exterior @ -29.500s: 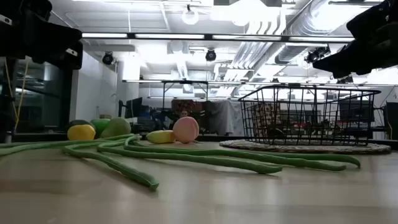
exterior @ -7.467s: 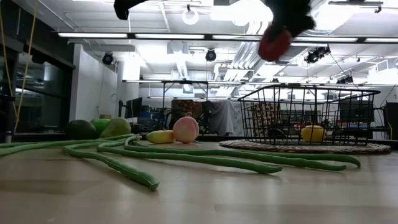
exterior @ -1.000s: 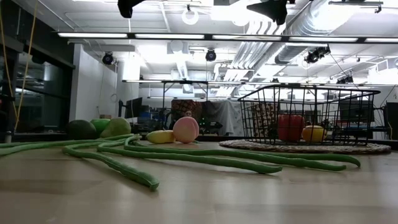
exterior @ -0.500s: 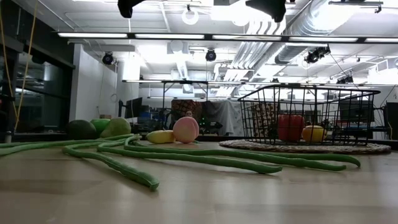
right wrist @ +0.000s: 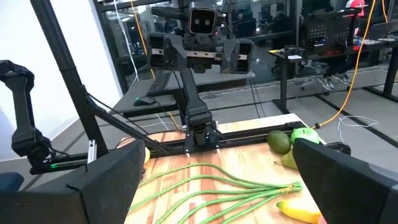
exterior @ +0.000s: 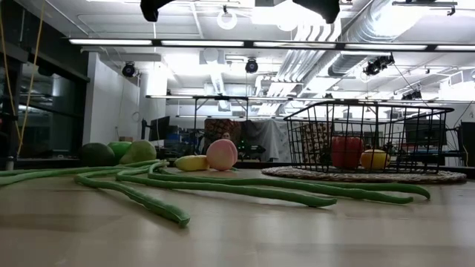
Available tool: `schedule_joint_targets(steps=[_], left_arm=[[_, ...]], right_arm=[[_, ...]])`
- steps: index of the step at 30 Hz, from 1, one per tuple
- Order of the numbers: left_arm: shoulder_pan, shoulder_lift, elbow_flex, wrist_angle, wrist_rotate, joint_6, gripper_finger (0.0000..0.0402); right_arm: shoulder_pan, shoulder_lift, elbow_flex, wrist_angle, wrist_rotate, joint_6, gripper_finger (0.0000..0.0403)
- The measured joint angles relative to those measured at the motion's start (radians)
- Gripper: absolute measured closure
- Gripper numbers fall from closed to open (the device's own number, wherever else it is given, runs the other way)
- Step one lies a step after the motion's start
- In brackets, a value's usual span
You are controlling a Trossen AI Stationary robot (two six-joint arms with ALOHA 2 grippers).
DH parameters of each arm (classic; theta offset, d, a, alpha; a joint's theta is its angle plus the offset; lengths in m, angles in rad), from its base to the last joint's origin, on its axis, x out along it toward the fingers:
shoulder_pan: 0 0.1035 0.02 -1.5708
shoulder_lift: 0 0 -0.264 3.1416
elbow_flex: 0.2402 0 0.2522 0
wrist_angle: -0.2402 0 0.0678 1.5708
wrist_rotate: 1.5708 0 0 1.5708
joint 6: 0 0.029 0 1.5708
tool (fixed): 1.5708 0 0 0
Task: Build produce basket
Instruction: Put the green pear into the wire basket
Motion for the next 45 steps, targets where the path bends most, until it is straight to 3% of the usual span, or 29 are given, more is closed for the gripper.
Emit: schedule_joint_targets(steps=[3, 5, 9, 12, 16, 20, 30, 39, 45], left_arm=[[-0.001, 0.0, 0.0, -0.021, -0.033, -0.016, 0.0119], [-0.001, 0.002, 0.013, -0.1, -0.129, -0.039, 0.0119], [0.03, 0.058, 0.09, -0.375, -0.353, -0.089, 0.0119], [0.095, 0.127, 0.144, -0.577, -0.432, -0.161, 0.0119], [0.2, 0.228, 0.161, -0.735, -0.41, -0.19, 0.0118], [0.277, 0.324, 0.161, -0.794, -0.393, -0.186, 0.0105], [0.44, 0.49, 0.161, -0.787, -0.371, -0.154, 0.0059], [0.505, 0.544, 0.161, -0.76, -0.493, -0.189, 0.0052], [0.555, 0.592, 0.161, -0.746, -0.46, -0.202, 0.0052]], right_arm=[[0.0, 0.0, 0.0, 0.0, 0.0, 0.009, 0.0004], [0.0, 0.0, 0.0, -0.006, 0.0, 0.008, 0.0004], [0.0, 0.0, 0.0, -0.045, 0.0, 0.02, 0.0004], [0.0, 0.0, 0.0, -0.074, 0.017, 0.035, 0.0004], [0.0, 0.0, 0.0, -0.095, 0.024, 0.035, 0.0004], [0.0, 0.0, 0.0, -0.098, 0.024, 0.035, 0.0004], [0.0, 0.0, 0.0, -0.101, 0.025, 0.037, 0.0004], [0.0, 0.0, 0.0, -0.104, 0.025, 0.037, 0.0004], [0.0, 0.0, 0.0, -0.105, 0.025, 0.037, 0.0004]])
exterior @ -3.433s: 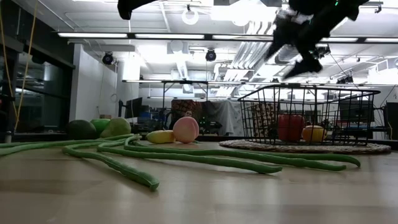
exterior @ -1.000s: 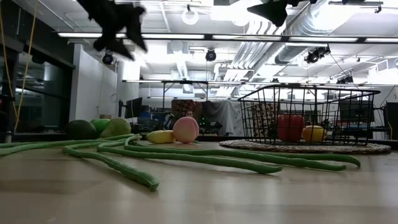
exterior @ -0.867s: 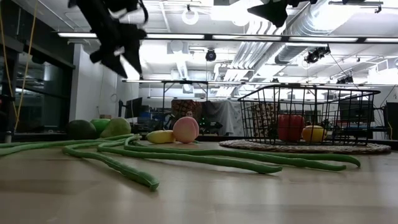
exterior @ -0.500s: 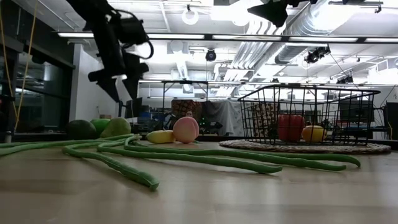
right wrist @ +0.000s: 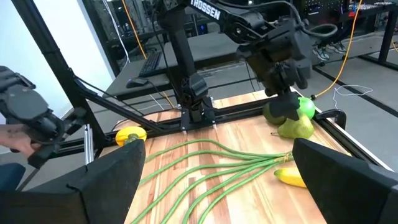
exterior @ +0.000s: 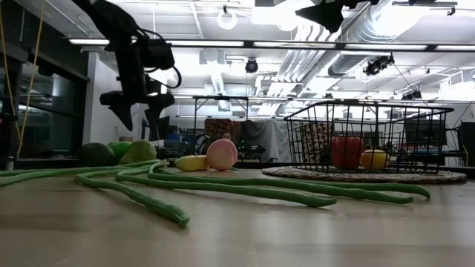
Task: Build produce basket
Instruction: Put the green pear into the wire basket
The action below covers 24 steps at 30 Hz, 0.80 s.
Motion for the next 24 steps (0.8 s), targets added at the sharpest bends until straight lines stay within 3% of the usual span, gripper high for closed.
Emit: schedule_joint_targets(steps=[5, 24], left_arm=[[0.035, 0.061, 0.0, 0.021, 0.05, -0.008, 0.0052], [0.056, 0.177, 0.003, 0.132, 0.046, -0.006, 0.0052]], right_arm=[[0.0, 0.0, 0.0, 0.0, 0.0, 0.0, 0.0005], [0.0, 0.0, 0.0, -0.001, 0.041, 0.052, 0.0005]])
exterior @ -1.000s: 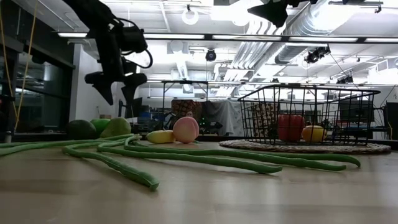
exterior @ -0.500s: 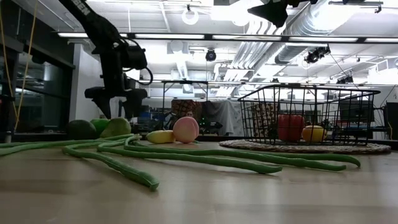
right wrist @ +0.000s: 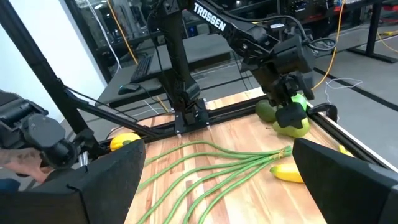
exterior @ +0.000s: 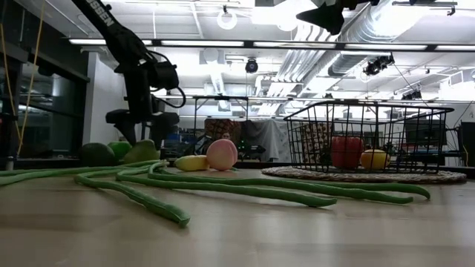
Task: Build produce basket
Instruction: Put the green pear into the wire basket
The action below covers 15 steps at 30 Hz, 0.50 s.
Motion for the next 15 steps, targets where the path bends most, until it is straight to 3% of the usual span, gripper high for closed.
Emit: schedule_joint_targets(steps=[15], left_arm=[[0.0, 0.002, -0.003, -0.022, 0.014, 0.035, 0.0053]], right_arm=[[0.026, 0.0, 0.0, 0.0, -0.005, -0.002, 0.0005]])
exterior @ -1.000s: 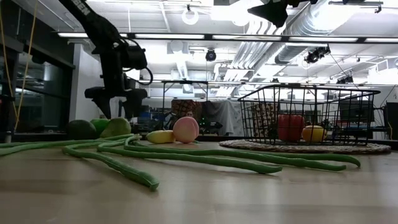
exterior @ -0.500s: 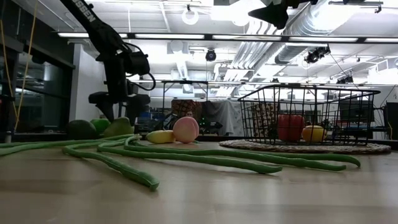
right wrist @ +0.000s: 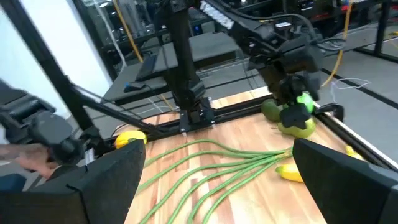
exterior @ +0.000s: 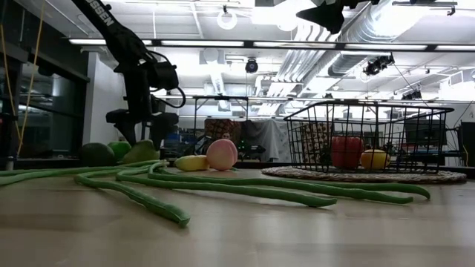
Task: Build produce basket
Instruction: Put the green pear into the wire basket
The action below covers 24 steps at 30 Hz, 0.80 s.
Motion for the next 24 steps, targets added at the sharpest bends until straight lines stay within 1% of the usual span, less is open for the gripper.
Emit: schedule_joint_targets(steps=[2, 5, 9, 12, 19, 24], left_arm=[[0.0, 0.0, 0.0, -0.002, 0.0, 0.0, 0.0059], [0.0, 0.0, 0.0, -0.009, 0.0, 0.0, 0.0077], [0.0, 0.0, 0.0, -0.013, 0.0, 0.0, 0.0105], [0.0, 0.0, 0.0, -0.013, 0.0, 0.0, 0.0119], [-0.006, -0.012, -0.002, -0.013, -0.006, -0.003, 0.0124], [-0.014, -0.075, -0.01, -0.009, 0.009, -0.001, 0.0125]], right_arm=[[0.016, 0.0, 0.0, -0.002, -0.001, 0.0, 0.0005], [0.035, 0.0, 0.0, -0.01, 0.004, 0.0, 0.0005], [0.058, 0.0, 0.0, -0.012, 0.021, 0.0, 0.0005], [0.079, 0.0, 0.0, -0.012, 0.051, 0.0, 0.0005], [0.111, 0.0, 0.0, -0.022, 0.061, 0.0, 0.0005], [0.118, 0.0, 0.0, -0.022, 0.066, 0.0, 0.0005]])
